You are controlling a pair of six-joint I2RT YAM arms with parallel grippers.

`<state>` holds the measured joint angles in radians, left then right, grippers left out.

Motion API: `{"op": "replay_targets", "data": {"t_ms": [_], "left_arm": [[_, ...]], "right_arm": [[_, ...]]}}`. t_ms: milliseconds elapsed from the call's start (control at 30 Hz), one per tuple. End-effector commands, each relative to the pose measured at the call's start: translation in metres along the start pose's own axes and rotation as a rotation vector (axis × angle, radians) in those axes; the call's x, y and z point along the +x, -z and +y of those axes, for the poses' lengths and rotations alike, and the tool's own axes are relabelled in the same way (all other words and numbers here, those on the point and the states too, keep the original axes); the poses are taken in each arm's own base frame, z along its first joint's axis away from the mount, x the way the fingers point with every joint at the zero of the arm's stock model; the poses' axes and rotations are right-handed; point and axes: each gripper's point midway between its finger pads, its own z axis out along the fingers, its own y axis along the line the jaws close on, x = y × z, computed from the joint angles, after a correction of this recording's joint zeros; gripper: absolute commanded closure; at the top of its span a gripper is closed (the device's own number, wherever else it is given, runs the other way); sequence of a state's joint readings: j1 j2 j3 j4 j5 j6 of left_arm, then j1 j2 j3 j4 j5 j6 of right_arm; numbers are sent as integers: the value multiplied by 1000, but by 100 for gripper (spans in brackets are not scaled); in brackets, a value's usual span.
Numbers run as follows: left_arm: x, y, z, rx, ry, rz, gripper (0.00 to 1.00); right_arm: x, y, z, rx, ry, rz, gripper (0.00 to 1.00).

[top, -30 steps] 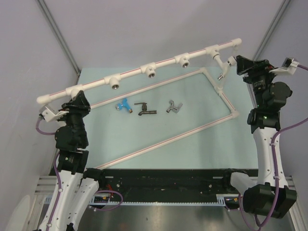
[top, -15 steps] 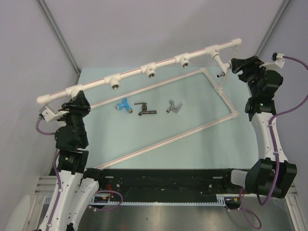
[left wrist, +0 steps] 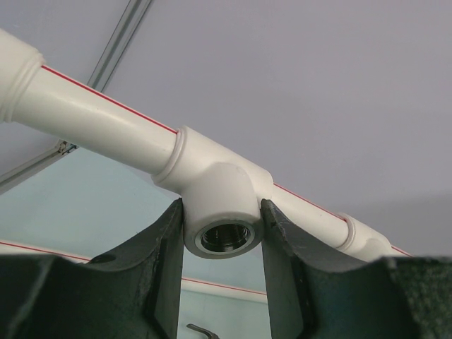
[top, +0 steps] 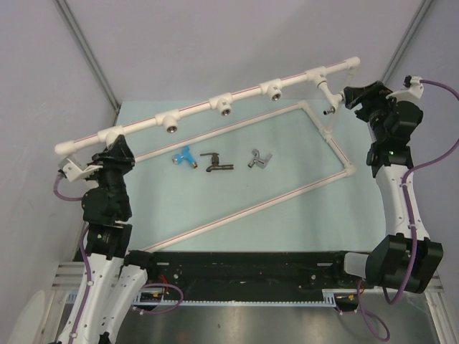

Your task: Install the water faucets

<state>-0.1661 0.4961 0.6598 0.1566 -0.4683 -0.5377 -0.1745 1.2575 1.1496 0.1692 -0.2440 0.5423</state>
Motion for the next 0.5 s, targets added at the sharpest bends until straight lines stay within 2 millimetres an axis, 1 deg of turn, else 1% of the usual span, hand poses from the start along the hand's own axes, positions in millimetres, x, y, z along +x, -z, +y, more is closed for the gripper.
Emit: {"op": "replay_targets", "data": {"t_ms": [0,133,167,233,267,367,400,467], "left_arm": [[22,4,-1,38,-48,83,100],[22,5,-1,39,-45,82,100],[22,5,-1,39,-45,82,100],[22,4,-1,37,-46,82,100],[22,4,-1,38,-45,81,100],[22,4,-1,38,-45,81,100],[22,4,-1,38,-47,81,99],[21,5,-1,39,-46,78,97]], "right_arm": [[51,4,-41,121,19,174,22],[28,8,-30,90,40,102,22],[17,11,-23,71,50,65,22],[5,14,-15,52,62,26,21],[-8,20,-4,27,75,-16,18],[-29,30,13,-16,115,-80,10],[-40,40,23,-35,131,-115,9],[-52,49,32,-49,158,-154,6]]}}
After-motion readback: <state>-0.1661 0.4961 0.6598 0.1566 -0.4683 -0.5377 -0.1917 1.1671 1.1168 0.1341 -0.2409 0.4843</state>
